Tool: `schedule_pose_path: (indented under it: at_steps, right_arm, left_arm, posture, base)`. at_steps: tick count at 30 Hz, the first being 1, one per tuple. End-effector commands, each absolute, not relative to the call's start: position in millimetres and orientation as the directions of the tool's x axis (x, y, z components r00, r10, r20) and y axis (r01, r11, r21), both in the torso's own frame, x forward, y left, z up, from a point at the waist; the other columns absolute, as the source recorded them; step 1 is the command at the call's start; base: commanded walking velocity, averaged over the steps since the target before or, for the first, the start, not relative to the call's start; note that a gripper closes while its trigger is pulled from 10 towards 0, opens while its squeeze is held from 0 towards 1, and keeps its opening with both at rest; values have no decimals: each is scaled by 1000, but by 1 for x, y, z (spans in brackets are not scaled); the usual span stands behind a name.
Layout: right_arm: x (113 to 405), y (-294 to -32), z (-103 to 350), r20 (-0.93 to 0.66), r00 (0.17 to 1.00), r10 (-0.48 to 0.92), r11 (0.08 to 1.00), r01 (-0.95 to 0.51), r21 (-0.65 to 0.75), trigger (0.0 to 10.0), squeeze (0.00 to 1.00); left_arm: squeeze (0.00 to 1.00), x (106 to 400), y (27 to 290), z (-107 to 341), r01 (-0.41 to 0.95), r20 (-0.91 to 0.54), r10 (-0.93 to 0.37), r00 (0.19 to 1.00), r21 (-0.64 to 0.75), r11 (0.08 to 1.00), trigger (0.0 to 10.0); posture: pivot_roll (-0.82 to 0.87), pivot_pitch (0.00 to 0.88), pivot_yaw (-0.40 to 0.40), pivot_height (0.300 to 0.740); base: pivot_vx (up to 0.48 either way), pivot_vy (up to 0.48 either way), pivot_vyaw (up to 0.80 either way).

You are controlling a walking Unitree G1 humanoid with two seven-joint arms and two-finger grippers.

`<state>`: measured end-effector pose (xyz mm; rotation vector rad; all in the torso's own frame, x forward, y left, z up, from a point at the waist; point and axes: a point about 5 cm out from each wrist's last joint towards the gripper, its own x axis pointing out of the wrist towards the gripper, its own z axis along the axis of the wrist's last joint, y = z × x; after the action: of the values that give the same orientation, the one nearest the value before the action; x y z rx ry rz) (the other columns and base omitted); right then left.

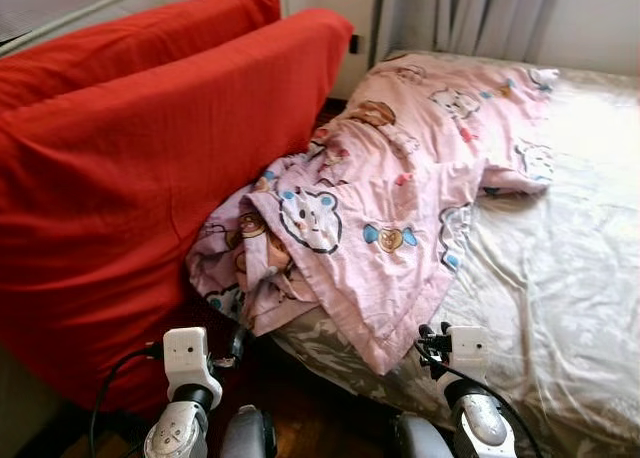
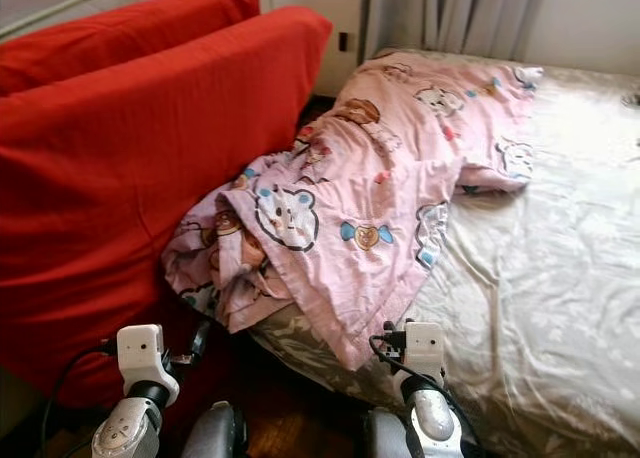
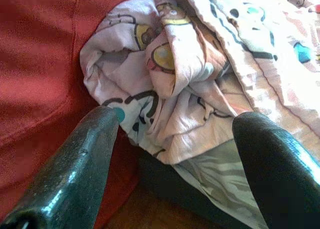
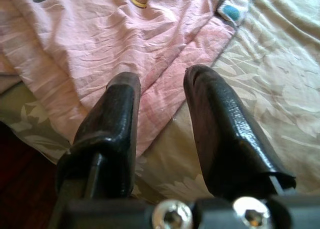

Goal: Clean up the room

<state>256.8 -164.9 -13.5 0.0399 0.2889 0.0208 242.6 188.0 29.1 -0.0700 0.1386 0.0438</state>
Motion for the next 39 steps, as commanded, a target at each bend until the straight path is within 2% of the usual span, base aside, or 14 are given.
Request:
schedule_pose_path:
  at_steps: [1, 8, 21, 25, 39]
  right_arm:
    - [255, -160, -16, -295, 954, 55, 998, -45, 38, 10000, 0]
    - [254, -156, -16, -294, 953, 72, 997, -62, 43, 10000, 0]
    - [251, -159, -22, -337, 938, 80, 997, -71, 39, 10000, 0]
    - [251, -158, -23, -349, 934, 80, 997, -72, 35, 10000, 0]
    - [251, -159, -25, -366, 928, 71, 997, -59, 44, 10000, 0]
  left_arm:
    - [0, 242, 190, 28, -58, -152, 49, 987, -61, 996, 10000]
    - [0, 244, 191, 30, -56, -146, 47, 988, -58, 997, 10000]
    - [0, 246, 191, 28, -54, -154, 42, 987, -75, 996, 10000]
    - [0, 248, 192, 29, -51, -153, 39, 987, -75, 996, 10000]
    - [0, 248, 191, 27, -49, -162, 38, 986, -68, 996, 10000]
  posture:
    - [-61, 101, 42, 626]
    - [-61, 100, 42, 626]
    - [-62, 102, 45, 626]
    - [-61, 103, 44, 626]
    - [-62, 102, 43, 626]
  base:
    - [0, 0, 0]
    - [0, 0, 721]
    - [0, 0, 0]
    - [0, 0, 800]
    - [0, 0, 0]
